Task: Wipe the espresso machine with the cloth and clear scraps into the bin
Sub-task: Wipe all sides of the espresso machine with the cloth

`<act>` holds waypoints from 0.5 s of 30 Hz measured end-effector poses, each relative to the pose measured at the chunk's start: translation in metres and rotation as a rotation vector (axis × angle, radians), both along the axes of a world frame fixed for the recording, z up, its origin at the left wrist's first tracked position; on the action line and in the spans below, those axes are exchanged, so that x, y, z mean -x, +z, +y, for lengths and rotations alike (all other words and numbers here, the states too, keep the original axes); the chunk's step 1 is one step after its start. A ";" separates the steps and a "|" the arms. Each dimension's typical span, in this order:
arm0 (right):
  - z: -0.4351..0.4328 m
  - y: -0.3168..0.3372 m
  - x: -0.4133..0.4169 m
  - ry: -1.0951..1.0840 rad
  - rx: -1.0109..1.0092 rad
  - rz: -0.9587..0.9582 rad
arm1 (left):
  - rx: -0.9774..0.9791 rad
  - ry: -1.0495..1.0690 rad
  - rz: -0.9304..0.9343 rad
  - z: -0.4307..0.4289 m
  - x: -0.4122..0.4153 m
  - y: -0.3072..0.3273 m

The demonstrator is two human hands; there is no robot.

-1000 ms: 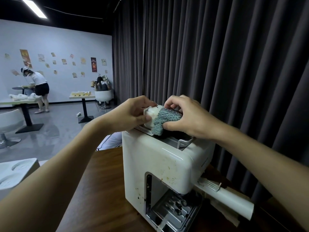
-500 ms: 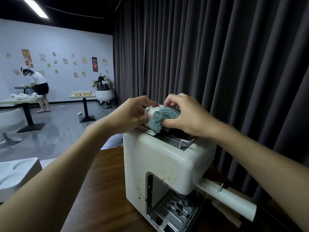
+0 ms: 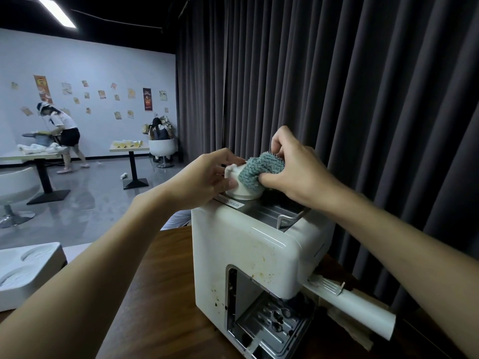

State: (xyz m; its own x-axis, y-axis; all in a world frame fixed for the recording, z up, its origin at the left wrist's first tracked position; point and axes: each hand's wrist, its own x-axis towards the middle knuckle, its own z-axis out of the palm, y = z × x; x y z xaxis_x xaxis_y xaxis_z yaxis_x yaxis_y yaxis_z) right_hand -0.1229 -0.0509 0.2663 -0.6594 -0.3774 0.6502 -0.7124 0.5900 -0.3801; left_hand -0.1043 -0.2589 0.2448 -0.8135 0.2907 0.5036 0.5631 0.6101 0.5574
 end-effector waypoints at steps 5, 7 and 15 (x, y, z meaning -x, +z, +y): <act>0.003 -0.003 -0.001 0.061 -0.002 -0.030 | -0.015 -0.012 0.027 0.001 -0.001 -0.002; 0.000 -0.004 -0.002 0.083 -0.012 -0.005 | -0.029 -0.018 0.022 0.001 -0.002 -0.002; 0.018 -0.001 0.002 -0.047 -0.135 -0.023 | 0.044 0.080 -0.047 -0.003 -0.001 0.000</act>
